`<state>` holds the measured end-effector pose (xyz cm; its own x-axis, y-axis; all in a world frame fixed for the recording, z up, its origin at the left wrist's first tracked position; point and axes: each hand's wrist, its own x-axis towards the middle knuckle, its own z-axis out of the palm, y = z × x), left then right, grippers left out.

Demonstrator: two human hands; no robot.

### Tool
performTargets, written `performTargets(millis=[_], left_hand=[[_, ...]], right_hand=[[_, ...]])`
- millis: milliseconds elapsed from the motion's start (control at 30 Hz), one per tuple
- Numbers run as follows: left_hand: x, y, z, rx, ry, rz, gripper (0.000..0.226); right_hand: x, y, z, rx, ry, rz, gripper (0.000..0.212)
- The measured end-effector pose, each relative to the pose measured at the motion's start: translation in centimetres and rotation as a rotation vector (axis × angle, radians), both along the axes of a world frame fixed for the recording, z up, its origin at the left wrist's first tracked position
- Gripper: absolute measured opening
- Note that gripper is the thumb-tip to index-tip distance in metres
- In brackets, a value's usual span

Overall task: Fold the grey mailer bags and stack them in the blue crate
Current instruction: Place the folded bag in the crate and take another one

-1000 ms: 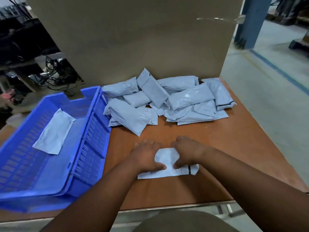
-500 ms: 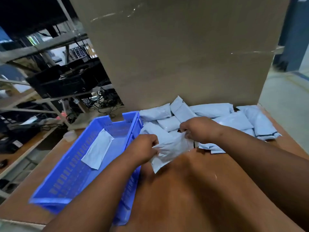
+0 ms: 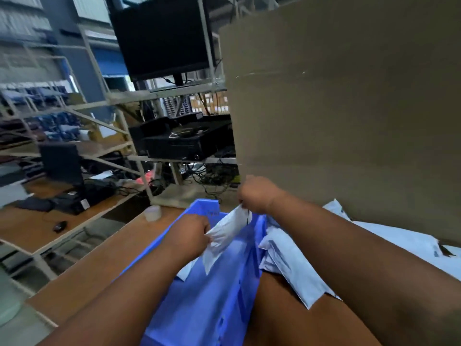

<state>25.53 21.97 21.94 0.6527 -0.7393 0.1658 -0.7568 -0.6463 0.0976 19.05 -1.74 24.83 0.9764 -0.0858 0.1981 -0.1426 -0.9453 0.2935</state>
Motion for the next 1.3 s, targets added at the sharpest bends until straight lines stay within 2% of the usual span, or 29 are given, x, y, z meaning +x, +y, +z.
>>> performTargets(millis=[100,300,467,700,900,1067,1300], left_hand=[[2.8,2.0,-2.0,0.077,-0.021,0.064,0.009],[8.2,2.8,-6.6,0.323,-0.032,0.166,0.025],[11.9,2.0,-9.5,0.444,-0.024,0.132,0.026],[14.7,-0.5,-11.5,0.526,0.054,0.142,0.036],[16.5,-1.0,-12.9,0.495,0.033,0.154,0.036],[17.0,-1.6,-12.8,0.509,0.091,0.16,0.035],[15.2,-1.9,-9.6,0.395,-0.052,0.178,0.036]], right_hand=[[5.4,2.5,-1.4,0.052,0.131,0.034,0.023],[14.6,4.8,-7.4,0.298,0.339,-0.087,0.027],[20.1,5.0,-11.6,0.432,0.395,-0.21,0.025],[24.2,5.0,-14.6,0.628,0.293,-0.381,0.014],[25.6,5.8,-15.3,0.877,0.156,-0.486,0.033],[25.9,6.1,-16.3,0.872,0.141,-0.475,0.035],[22.8,4.8,-13.8,0.529,0.168,-0.289,0.024]])
